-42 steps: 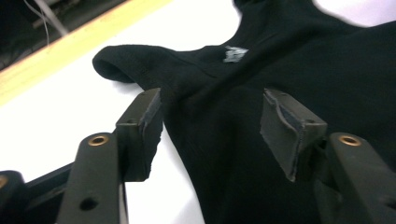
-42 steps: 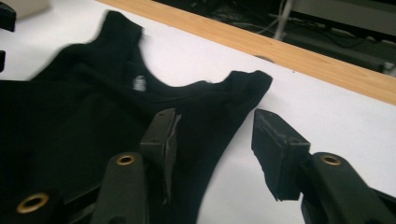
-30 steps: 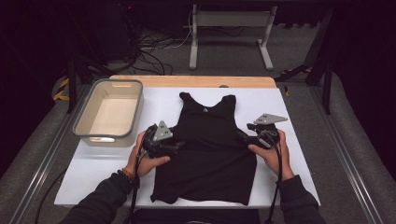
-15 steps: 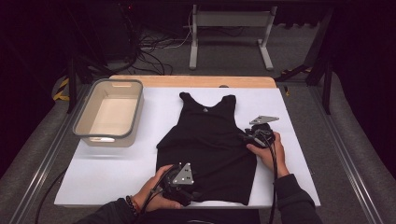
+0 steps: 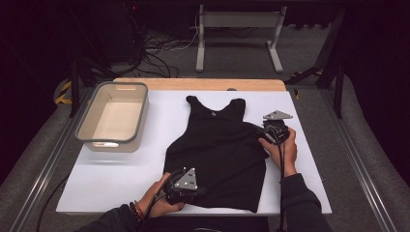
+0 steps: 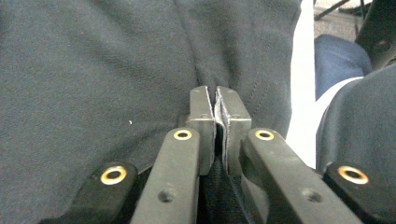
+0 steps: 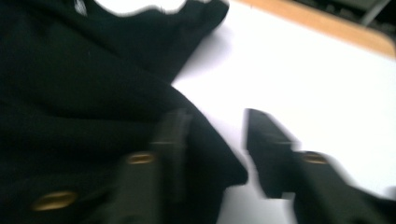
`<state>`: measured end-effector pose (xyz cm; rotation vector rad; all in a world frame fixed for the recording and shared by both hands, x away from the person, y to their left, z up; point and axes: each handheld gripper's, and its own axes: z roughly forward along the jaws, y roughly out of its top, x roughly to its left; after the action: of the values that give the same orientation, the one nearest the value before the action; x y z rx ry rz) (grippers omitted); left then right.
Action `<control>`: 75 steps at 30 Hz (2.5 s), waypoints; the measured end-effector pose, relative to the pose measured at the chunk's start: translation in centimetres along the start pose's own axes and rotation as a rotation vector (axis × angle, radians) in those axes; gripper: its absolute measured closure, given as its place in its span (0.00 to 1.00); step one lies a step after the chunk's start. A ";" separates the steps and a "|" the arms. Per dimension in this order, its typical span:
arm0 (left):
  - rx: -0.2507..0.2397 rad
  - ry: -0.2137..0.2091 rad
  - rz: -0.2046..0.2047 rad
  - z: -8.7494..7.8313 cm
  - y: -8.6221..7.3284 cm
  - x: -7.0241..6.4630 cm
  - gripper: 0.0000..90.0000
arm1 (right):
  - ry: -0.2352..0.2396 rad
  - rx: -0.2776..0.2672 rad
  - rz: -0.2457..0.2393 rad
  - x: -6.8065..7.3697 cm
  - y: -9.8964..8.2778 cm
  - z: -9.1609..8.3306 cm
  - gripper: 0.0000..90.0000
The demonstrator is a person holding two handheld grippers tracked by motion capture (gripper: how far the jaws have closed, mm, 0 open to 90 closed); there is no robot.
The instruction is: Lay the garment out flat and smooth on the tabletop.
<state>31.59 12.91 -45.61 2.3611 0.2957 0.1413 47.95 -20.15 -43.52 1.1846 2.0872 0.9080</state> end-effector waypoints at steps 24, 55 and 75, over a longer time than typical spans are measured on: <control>0.016 0.050 0.040 -0.5 -0.1 -0.3 0.97 | 0.223 0.097 -0.021 6.9 -8.6 -9.1 0.43; -0.160 -0.102 0.058 -4.7 1.9 -6.0 0.83 | 0.216 -0.048 -0.065 5.4 -8.3 -19.3 0.83; -0.073 0.415 -0.237 -5.1 -1.9 8.6 0.34 | 0.174 0.034 0.028 0.8 -5.4 -4.8 0.42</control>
<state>38.60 19.80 -43.12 2.1888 0.7519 0.5202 41.34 -22.77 -44.91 1.1923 2.2363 1.0240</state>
